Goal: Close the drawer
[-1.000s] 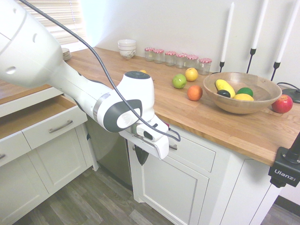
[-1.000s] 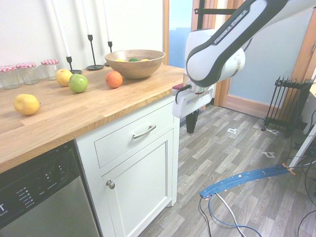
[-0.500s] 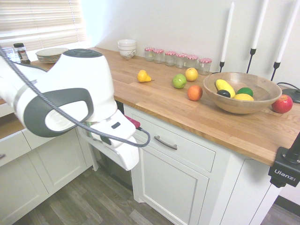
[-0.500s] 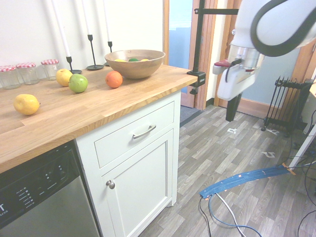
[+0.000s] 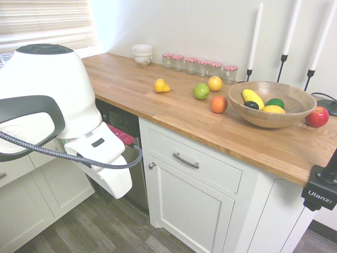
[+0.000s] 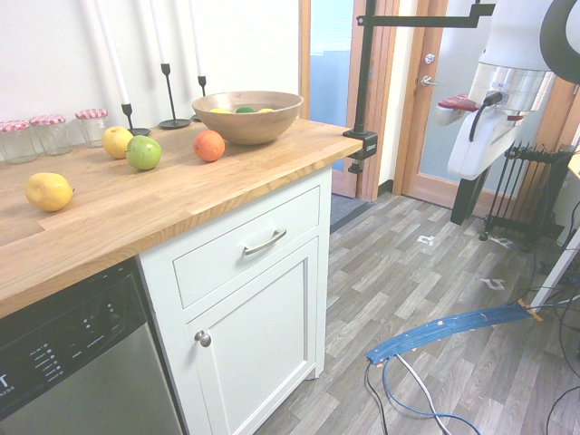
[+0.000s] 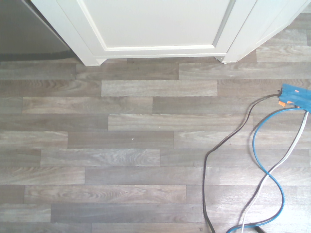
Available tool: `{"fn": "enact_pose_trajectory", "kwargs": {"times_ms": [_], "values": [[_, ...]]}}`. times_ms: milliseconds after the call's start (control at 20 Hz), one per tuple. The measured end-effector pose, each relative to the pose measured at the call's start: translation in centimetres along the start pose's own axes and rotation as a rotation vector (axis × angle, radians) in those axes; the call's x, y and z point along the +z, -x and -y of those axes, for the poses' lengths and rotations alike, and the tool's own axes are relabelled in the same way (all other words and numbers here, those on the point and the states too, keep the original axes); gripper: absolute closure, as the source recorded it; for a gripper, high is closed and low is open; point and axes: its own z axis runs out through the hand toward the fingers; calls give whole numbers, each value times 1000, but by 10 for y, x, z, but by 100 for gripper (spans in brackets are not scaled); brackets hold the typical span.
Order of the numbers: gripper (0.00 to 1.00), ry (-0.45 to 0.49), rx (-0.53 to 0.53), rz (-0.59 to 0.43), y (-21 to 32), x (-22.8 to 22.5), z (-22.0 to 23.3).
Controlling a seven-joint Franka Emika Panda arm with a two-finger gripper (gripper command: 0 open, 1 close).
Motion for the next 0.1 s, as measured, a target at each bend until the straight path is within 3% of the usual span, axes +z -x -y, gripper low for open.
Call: {"fn": "enact_pose_trajectory", "kwargs": {"times_ms": [100], "values": [[0,0,6,2,-1,0,-1]]}}
